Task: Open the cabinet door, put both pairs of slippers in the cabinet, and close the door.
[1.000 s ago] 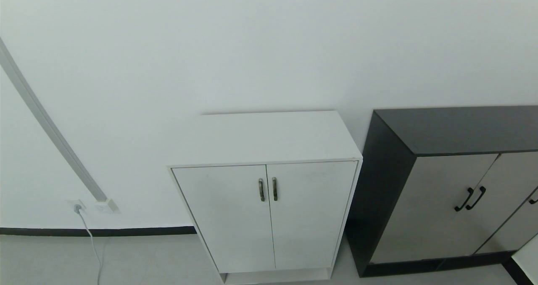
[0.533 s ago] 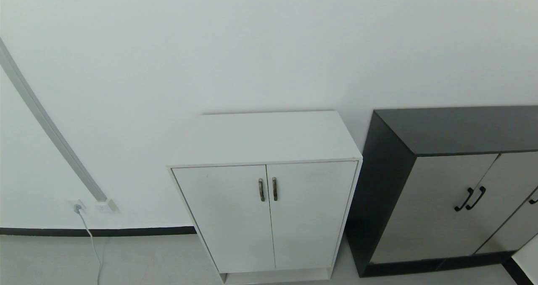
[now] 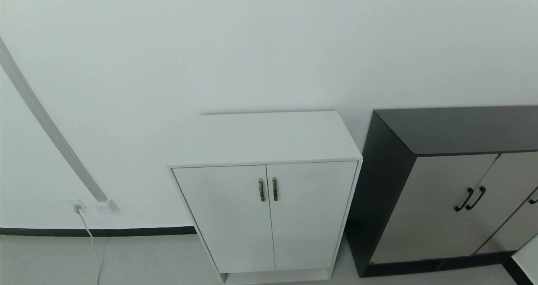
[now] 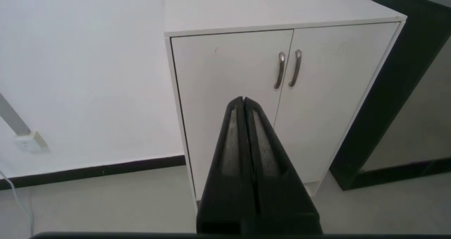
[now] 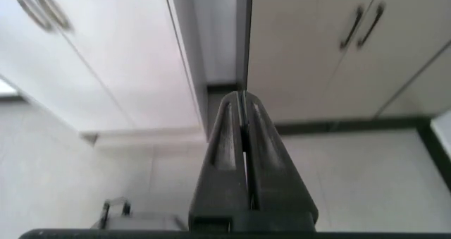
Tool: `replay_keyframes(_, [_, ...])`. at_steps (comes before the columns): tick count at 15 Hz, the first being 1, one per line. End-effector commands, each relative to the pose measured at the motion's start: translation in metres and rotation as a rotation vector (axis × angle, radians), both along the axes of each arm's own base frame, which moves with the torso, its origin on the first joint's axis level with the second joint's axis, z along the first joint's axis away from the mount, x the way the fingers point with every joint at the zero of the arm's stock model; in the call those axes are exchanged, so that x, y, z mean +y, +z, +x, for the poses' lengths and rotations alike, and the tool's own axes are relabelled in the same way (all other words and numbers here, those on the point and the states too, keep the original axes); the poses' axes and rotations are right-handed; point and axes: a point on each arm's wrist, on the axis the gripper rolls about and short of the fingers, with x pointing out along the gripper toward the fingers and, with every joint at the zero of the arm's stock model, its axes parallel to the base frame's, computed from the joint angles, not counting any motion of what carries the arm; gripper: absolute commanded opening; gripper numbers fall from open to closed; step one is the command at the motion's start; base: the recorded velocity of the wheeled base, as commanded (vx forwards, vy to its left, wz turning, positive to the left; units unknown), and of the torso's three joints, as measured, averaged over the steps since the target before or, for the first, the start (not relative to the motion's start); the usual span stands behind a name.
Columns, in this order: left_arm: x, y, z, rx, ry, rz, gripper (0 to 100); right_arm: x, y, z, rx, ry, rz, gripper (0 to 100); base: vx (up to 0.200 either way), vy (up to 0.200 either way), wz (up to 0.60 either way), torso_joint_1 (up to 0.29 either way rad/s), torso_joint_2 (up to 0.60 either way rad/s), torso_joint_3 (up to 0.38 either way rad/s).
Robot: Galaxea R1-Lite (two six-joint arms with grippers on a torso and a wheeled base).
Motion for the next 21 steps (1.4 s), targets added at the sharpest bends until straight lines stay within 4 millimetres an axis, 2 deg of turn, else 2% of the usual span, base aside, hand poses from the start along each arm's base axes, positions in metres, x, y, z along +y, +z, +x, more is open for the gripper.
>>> replay_keyframes(1, [0.0000, -0.0004, 0.0002, 0.002, 0.000, 0.000, 0, -0.0001, -0.0021, -0.0121, -0.157, 0.032, -0.004, 0, 0.000, 0.000, 0.00, 0.000, 0.00, 0.000])
replay_keyframes(9, [0.0000, -0.0004, 0.0002, 0.002, 0.000, 0.000, 0, -0.0011, -0.0026, -0.0149, -0.196, 0.009, 0.028, 0, 0.000, 0.000, 0.00, 0.000, 0.00, 0.000])
replay_keyframes(14, [0.0000, -0.0004, 0.0002, 0.002, 0.000, 0.000, 0, -0.0036, -0.0017, -0.0150, -0.208, -0.109, 0.077, 0, 0.000, 0.000, 0.00, 0.000, 0.00, 0.000])
replay_keyframes(21, [0.0000, 0.0001, 0.0001, 0.001, 0.000, 0.002, 0, -0.0036, -0.0017, -0.0150, -0.208, -0.111, 0.075, 0, 0.000, 0.000, 0.00, 0.000, 0.00, 0.000])
